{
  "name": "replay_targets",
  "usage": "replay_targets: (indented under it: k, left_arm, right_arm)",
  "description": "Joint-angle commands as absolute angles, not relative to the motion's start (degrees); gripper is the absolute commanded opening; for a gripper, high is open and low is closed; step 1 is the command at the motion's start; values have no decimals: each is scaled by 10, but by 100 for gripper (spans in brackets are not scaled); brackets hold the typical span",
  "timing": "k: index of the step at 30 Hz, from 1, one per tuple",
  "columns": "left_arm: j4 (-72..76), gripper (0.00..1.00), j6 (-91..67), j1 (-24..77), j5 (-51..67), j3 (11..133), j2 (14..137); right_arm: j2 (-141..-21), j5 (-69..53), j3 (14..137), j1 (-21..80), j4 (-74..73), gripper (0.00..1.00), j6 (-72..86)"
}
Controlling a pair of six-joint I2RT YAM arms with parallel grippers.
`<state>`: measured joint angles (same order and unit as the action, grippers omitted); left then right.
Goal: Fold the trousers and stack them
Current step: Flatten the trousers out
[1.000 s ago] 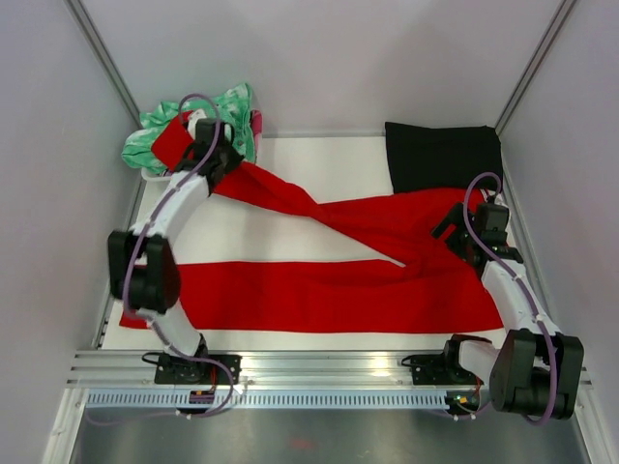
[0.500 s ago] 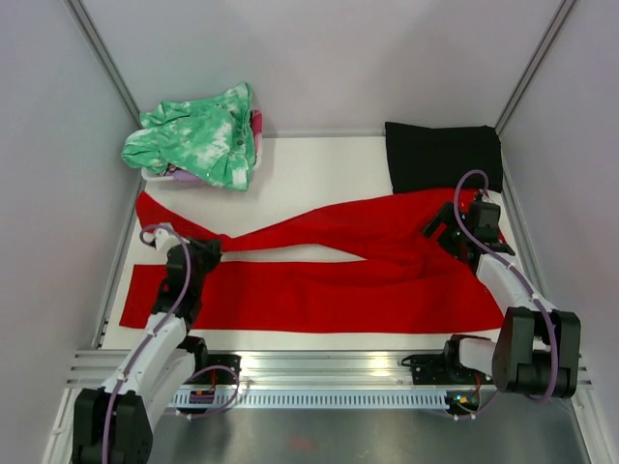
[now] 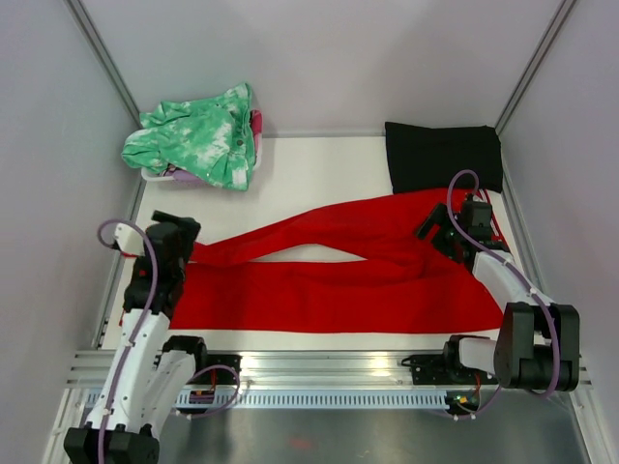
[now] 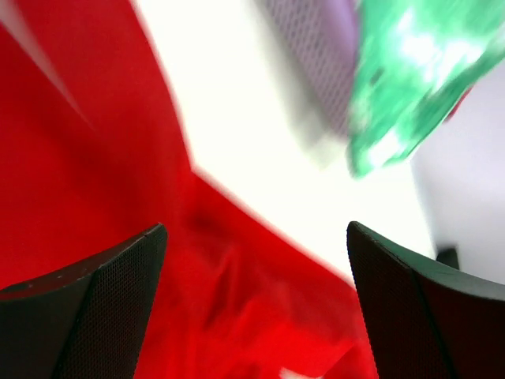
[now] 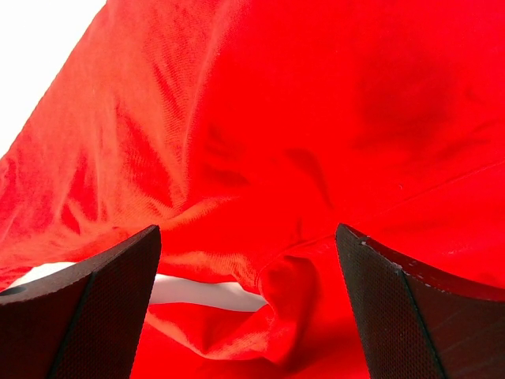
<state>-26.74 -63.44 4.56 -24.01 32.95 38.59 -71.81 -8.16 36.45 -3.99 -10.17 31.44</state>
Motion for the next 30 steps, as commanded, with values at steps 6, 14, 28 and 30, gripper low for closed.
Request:
replay_targets:
  k: [6, 14, 28, 30]
  left_arm:
    - [-355, 100, -512, -123, -205, 506, 654]
    - [-330, 90, -453, -185, -135, 490, 793]
    - [-265, 2, -427, -200, -112, 531, 939]
    - [-253, 2, -412, -202, -127, 537, 899]
  right_arm:
    - [-726, -91, 367, -39, -77, 98, 301]
    - [-753, -97, 362, -39, -63, 98, 311]
    - [-775, -84, 408, -38, -91, 98, 330]
    - [-763, -77, 403, -39, -93, 98, 332]
